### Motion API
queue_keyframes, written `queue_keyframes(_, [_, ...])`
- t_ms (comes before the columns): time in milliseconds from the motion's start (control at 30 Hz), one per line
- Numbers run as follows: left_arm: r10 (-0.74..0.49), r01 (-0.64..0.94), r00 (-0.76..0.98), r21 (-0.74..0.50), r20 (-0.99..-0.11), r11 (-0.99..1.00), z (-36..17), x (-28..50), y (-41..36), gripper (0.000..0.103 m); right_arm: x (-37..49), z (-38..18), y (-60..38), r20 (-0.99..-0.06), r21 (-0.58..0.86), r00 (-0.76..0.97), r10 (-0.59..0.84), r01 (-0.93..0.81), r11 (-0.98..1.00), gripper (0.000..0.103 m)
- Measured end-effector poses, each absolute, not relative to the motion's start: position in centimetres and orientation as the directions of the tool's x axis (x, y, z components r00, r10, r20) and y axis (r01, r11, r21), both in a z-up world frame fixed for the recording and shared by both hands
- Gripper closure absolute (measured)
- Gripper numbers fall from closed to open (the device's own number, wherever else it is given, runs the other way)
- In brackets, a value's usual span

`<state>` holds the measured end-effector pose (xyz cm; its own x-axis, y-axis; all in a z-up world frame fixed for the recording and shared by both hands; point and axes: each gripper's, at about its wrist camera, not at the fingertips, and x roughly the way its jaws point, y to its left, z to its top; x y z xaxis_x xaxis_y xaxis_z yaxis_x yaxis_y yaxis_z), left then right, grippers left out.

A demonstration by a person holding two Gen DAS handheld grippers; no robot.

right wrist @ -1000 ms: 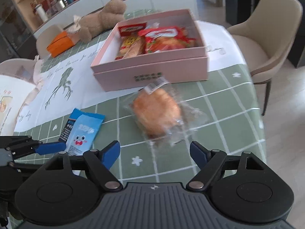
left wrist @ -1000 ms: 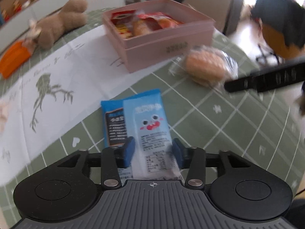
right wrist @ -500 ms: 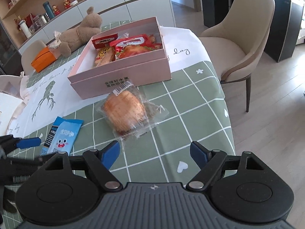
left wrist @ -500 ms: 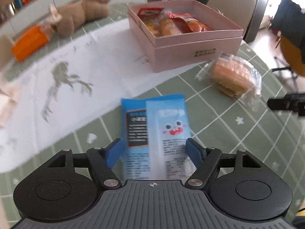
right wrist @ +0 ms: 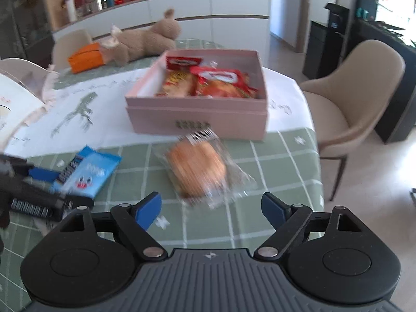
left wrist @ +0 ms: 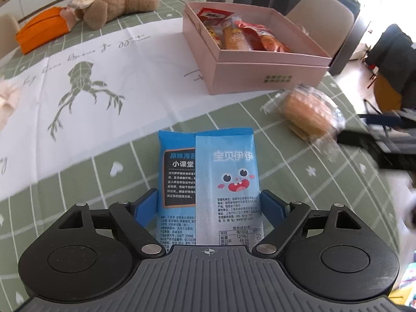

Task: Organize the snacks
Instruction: 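Grasp the wrapped bread bun with the right gripper while the left holds the snack bag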

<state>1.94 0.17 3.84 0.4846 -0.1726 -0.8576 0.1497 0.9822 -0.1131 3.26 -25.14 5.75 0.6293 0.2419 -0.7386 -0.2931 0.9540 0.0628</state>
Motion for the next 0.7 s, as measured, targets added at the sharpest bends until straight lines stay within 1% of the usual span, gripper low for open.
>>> queue_keyframes(100, [-0.192,0.14,0.487,-0.14,-0.852,0.98,4.2,0.8,0.6,0.014,5.6,5.8,-23.7,-0.738,0.009,0.637,0.223,-0.321,0.947,0.017])
queue_keyframes(233, [-0.195,0.127,0.486,-0.152,-0.852,0.98,4.2,-0.5,1.1,0.014,8.4,4.6,-22.0,-0.764,-0.001,0.608,0.217,-0.337,0.941,0.017])
queue_keyframes(367, [-0.193,0.109,0.496,-0.16,-0.846,0.981,4.3,-1.7,2.1,0.014,9.5,2.7,-20.2,-0.799,-0.05,0.571,0.185,-0.37,0.928,0.018])
queue_keyframes(433, [-0.198,0.102,0.5,-0.17,-0.843,0.98,4.3,-2.2,2.6,0.014,9.6,2.0,-19.8,-0.82,-0.04,0.544,0.178,-0.365,0.93,0.023])
queue_keyframes(500, [-0.202,0.094,0.501,-0.179,-0.841,0.979,4.3,-2.5,3.1,0.014,9.1,2.0,-19.8,-0.834,0.008,0.514,0.202,-0.355,0.935,0.041])
queue_keyframes(567, [-0.207,0.085,0.501,-0.19,-0.84,0.978,4.1,-2.7,3.5,0.014,8.0,2.6,-19.6,-0.843,0.024,0.492,0.216,-0.367,0.93,0.047])
queue_keyframes(700, [-0.231,0.093,0.5,-0.213,-0.835,0.972,4.1,-2.8,3.8,0.014,4.9,3.7,-19.6,-0.857,0.047,0.459,0.237,-0.388,0.921,0.051])
